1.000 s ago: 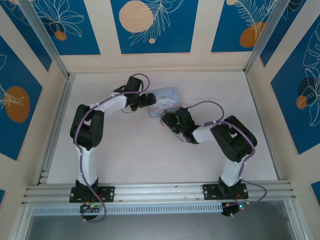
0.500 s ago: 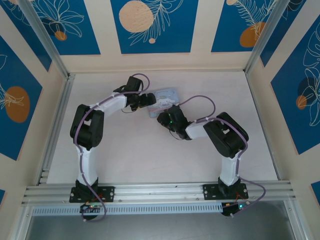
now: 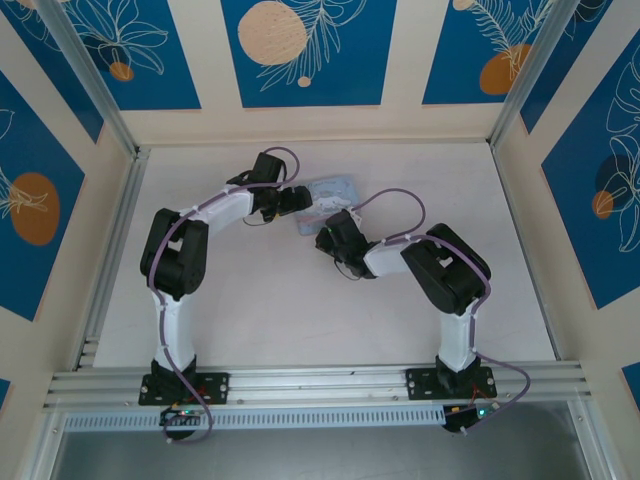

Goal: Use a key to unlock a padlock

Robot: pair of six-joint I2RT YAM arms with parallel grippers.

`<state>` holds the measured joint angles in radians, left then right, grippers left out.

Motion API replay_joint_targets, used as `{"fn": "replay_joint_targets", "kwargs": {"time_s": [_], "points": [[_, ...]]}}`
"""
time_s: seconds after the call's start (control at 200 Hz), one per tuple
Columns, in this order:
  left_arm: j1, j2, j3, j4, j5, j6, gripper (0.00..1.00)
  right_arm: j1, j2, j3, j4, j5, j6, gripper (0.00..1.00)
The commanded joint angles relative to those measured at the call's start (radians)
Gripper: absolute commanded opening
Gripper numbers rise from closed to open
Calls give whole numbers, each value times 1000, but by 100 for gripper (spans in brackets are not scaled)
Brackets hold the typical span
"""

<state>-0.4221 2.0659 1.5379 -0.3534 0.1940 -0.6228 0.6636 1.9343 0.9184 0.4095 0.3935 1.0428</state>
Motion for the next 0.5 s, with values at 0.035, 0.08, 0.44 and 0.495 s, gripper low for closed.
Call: {"fn": "replay_joint_targets", "kwargs": {"time_s": [0.035,0.08,0.44,0.495], "points": [[-8,70,-33,-152,19,16,87,-10,14,-17,-54,72,0,6],[-9,69,-36,-151,19,15,86,-13,-5,-31,-45,75,10,5],[-9,68,-57,-136,28,-2,85,-68,-150,-144,23,67,90,0],[-9,67,-62,-132,29,-3,85,-87,-163,-168,57,47,130,0]]}}
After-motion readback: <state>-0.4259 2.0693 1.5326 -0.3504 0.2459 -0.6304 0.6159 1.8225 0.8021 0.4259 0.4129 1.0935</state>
